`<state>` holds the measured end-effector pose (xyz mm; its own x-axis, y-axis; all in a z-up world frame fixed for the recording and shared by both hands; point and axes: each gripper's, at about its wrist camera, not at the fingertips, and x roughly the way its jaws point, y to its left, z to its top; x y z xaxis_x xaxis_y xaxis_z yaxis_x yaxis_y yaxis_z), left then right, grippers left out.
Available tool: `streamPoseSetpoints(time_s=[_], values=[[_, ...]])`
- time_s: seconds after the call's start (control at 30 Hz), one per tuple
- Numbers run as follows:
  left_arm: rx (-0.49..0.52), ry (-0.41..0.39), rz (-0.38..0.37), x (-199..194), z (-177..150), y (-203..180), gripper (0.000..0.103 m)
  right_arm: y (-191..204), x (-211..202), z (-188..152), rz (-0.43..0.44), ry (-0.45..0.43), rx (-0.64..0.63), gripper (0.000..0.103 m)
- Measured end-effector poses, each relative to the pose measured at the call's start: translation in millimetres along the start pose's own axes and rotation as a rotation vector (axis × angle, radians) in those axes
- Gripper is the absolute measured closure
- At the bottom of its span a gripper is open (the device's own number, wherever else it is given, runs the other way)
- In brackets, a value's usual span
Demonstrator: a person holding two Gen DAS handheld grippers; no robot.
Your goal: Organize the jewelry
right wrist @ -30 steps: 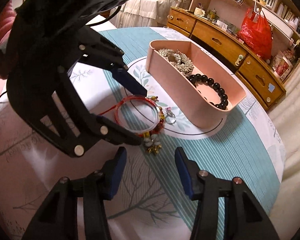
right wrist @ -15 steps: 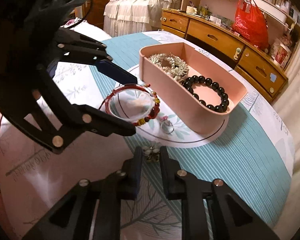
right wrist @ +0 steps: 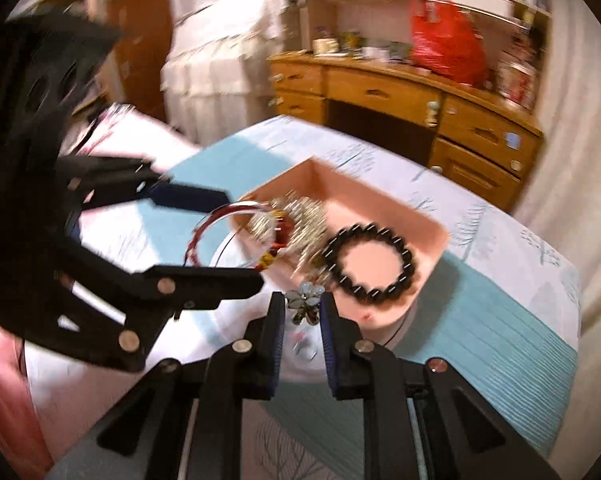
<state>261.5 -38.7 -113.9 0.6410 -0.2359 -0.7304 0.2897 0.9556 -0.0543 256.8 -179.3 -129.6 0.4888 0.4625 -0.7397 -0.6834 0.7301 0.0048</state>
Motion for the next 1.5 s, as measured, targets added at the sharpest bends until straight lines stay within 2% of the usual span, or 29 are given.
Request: streamPoseSetpoints(time_s=[0.1, 0.23, 0.33, 0.4, 0.47, 0.5, 0.57, 0.67, 0.8, 1.13, 1.2, 1.33, 1.5], values=[[-0.047, -0.044, 0.013, 2, 14, 7, 0.041, -11, 0, 11, -0.05, -0.036, 0.076, 0.086], [-0.055, -0.125, 0.026, 2, 35, 11, 0.041, -24, -2, 22, -0.095, -0.075, 0.19, 0.086], [-0.069, -0.157, 0.023, 3, 48, 14, 0.04, -34, -7, 27, -0.118, -0.118, 0.297, 0.086], [-0.08, -0.133, 0.035, 8, 52, 15, 0.037, -42, -10, 28, -0.131, -0.152, 0.364, 0.085], [-0.093, -0.094, 0.053, 15, 53, 17, 0.018, -48, -8, 25, -0.132, -0.149, 0.42, 0.085], [-0.1, -0.084, 0.052, 17, 52, 18, 0.016, -54, -5, 24, -0.128, -0.135, 0.453, 0.084], [-0.097, -0.08, 0.046, 16, 49, 20, 0.015, -64, 0, 18, -0.101, -0.114, 0.511, 0.074], [-0.086, -0.066, 0.064, 17, 46, 21, 0.011, -73, -3, 13, -0.103, -0.118, 0.556, 0.072], [-0.103, -0.03, 0.057, 17, 36, 26, 0.011, -73, -6, 4, -0.12, -0.11, 0.561, 0.071], [-0.123, 0.085, 0.006, 17, -12, 28, 0.011, -55, 5, -26, -0.116, 0.036, 0.549, 0.067], [-0.099, 0.117, -0.014, 18, -21, 25, 0.011, -50, 6, -31, -0.13, 0.055, 0.521, 0.067], [-0.03, 0.16, 0.005, 20, -38, 15, 0.011, -38, 11, -36, -0.137, 0.086, 0.428, 0.067], [-0.053, 0.239, 0.037, 27, -53, 17, 0.011, -17, 22, -39, -0.151, 0.126, 0.307, 0.067]])
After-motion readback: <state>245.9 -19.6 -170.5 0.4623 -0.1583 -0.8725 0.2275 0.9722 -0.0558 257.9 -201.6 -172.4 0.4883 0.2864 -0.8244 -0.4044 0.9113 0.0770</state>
